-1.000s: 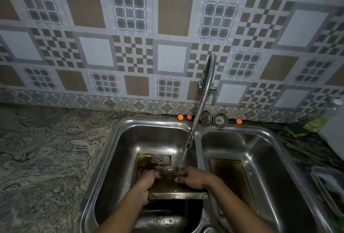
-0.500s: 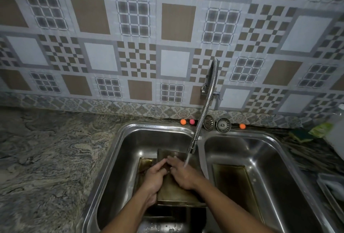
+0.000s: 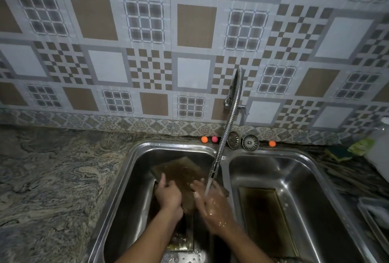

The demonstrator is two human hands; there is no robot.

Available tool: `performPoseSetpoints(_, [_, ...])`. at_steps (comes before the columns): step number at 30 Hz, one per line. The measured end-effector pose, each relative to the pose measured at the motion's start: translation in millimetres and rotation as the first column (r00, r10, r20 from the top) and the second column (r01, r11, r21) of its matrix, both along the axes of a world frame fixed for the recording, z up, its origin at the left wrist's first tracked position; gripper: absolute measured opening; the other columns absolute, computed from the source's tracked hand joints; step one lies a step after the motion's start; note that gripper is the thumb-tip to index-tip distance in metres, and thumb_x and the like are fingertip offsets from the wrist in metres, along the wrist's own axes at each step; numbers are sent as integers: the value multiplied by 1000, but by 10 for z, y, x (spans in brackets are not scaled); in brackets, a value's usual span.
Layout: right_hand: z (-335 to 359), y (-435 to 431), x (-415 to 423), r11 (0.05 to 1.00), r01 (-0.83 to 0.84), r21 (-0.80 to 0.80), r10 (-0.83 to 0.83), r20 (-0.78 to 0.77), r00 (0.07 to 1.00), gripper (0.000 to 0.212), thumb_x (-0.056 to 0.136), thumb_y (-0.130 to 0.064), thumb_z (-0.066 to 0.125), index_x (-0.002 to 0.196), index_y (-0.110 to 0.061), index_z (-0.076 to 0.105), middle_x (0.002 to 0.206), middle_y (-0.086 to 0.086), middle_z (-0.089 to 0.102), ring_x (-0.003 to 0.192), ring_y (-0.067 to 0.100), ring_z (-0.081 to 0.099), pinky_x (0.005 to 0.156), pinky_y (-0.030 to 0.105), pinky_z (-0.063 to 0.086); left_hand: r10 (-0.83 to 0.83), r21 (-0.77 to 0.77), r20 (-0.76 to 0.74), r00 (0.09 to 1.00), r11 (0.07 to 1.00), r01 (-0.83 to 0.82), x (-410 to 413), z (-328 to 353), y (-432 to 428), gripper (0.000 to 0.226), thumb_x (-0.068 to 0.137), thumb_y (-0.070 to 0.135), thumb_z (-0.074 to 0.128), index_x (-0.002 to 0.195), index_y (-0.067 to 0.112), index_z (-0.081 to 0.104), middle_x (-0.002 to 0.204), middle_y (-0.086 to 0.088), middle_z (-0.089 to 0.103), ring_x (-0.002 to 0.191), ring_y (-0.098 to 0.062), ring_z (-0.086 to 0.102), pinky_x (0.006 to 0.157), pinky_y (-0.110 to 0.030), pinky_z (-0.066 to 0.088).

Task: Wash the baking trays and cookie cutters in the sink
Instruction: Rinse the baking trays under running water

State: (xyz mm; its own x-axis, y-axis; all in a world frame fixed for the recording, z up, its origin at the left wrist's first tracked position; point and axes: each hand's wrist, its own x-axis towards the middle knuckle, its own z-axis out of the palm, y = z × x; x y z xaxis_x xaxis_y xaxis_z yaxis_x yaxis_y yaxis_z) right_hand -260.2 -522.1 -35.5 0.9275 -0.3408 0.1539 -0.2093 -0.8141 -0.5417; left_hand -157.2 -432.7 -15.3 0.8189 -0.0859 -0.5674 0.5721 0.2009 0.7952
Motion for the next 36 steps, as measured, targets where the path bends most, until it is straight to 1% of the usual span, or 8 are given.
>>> performPoseSetpoints(5, [-49,-355,7,897,417,146,-428,57,902,48,102,-48,19,79,-27,56,78,-10,57,77,6,58,72,31,48,83,-29,-243,967,995,-93,-66,-60,-30,47,98,0,41,143,14,47,119,-21,61,88,-35,61,84,-56,55])
performPoseSetpoints(9, [300,-13,105,959,233,-159,-231,32,972,50,103,-45,23,87,-23,65,85,-4,65,97,8,56,111,34,25,112,29,-268,957,994,-108,-21,-31,30,40,98,3,44,137,11,51,111,-21,61,87,-38,61,74,-52,57])
performPoseSetpoints(12, [283,-58,72,988,103,-114,-105,-12,994,50,104,-45,25,99,-21,68,94,0,66,95,13,57,93,28,35,104,33,-295,950,995,-99,-27,-46,8,38,96,2,49,132,11,53,107,-21,63,81,-39,63,70,-54,59])
performPoseSetpoints(16, [192,-366,62,937,313,156,-296,-124,947,37,102,-32,35,78,-23,62,80,0,64,83,18,65,72,30,49,111,38,-324,940,994,-105,-14,-162,19,47,90,-6,48,132,11,57,109,-22,66,87,-43,67,68,-67,55])
performPoseSetpoints(20, [381,-15,104,987,155,-49,-162,-242,957,54,102,-50,22,118,-19,64,130,0,58,127,13,45,119,43,16,141,40,-265,954,990,-135,-12,-165,75,45,93,-3,47,135,11,54,111,-23,65,86,-41,65,65,-52,59])
performPoseSetpoints(24, [248,-102,134,997,-74,29,79,-275,958,52,101,-52,25,141,-28,46,149,-7,44,138,16,39,115,31,28,2,29,-78,997,1000,0,-8,-152,19,52,95,-2,54,142,20,48,118,-16,65,91,-31,66,74,-42,58])
performPoseSetpoints(29, [-29,-331,369,998,55,25,-34,-536,843,66,99,-53,20,155,-19,15,163,4,9,150,18,7,121,37,-2,-279,15,17,960,960,279,-26,-193,185,54,88,-7,63,133,23,58,111,-11,72,97,-28,71,83,-48,59])
performPoseSetpoints(36, [131,-176,590,994,-34,106,70,-356,932,51,105,-27,26,154,-19,19,163,-2,10,150,14,5,117,28,-3,-578,30,193,793,811,584,-134,1,222,70,86,-8,62,143,28,42,121,-1,69,108,-12,68,82,-24,57])
